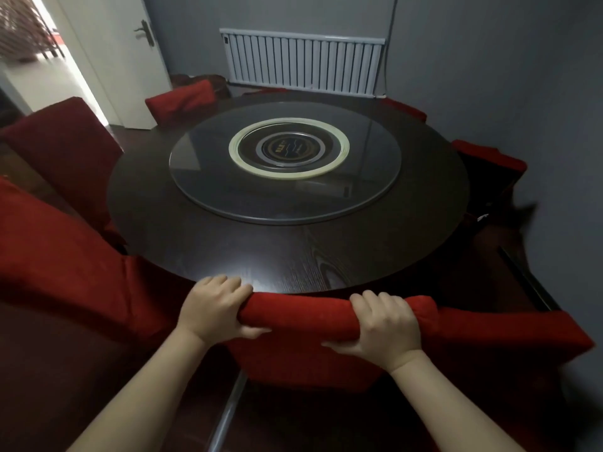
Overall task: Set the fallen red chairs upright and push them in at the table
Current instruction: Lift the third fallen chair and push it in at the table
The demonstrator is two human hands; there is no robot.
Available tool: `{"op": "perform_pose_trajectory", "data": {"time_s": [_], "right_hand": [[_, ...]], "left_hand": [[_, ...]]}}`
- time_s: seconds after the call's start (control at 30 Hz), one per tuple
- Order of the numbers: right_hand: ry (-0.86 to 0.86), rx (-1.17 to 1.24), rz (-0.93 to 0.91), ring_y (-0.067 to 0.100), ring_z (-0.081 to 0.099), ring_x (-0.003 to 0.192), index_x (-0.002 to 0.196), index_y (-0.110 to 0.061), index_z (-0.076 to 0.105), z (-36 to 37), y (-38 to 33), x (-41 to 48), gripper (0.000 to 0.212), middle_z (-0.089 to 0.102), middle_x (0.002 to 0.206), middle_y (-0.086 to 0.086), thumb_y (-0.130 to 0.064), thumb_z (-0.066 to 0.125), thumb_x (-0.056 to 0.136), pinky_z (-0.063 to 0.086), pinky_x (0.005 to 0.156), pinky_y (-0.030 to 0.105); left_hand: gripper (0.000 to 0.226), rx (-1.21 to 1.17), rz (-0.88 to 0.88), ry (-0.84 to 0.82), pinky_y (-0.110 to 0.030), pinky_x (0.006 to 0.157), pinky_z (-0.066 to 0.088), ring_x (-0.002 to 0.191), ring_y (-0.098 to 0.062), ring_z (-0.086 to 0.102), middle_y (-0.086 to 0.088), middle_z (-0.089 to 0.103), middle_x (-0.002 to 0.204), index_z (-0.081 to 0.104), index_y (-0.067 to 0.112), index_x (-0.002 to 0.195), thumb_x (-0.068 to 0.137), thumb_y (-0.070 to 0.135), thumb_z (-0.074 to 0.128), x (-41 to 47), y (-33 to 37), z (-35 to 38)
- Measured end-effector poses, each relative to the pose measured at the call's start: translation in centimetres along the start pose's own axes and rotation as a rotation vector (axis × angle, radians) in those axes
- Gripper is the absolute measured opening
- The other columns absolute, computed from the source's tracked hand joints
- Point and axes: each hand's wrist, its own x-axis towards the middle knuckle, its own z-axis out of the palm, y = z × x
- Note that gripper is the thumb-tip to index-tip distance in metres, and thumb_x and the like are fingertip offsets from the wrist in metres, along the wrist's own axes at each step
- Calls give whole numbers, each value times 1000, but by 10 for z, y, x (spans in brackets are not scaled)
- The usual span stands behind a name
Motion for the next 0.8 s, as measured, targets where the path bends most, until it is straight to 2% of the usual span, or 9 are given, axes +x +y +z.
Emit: {"op": "perform_pose_trajectory", "data": {"time_s": [0.23,0.53,0.8], "right_hand": [[-53,7,26,24,50,54,76,-11,62,-3,-3,0,81,52,66,2,-90,47,67,41,52,34],[22,-10,-74,24,50,50,82,-4,71,8,9,-14,85,56,67,6,-85,51,69,45,49,34],[-14,-24,-21,24,52,53,84,-4,72,-1,-7,-35,87,59,70,7,-86,51,66,47,52,34]], "left_hand": [[71,15,24,-11,-34,49,44,50,-26,53,-3,52,59,61,13,66,64,83,51,2,-3,0],[72,-23,-72,56,-35,49,41,50,-26,49,-2,49,59,59,14,63,66,85,51,-11,17,5],[72,-47,-38,33,-33,48,41,47,-22,47,0,48,58,62,15,64,68,85,48,-33,27,2]]}}
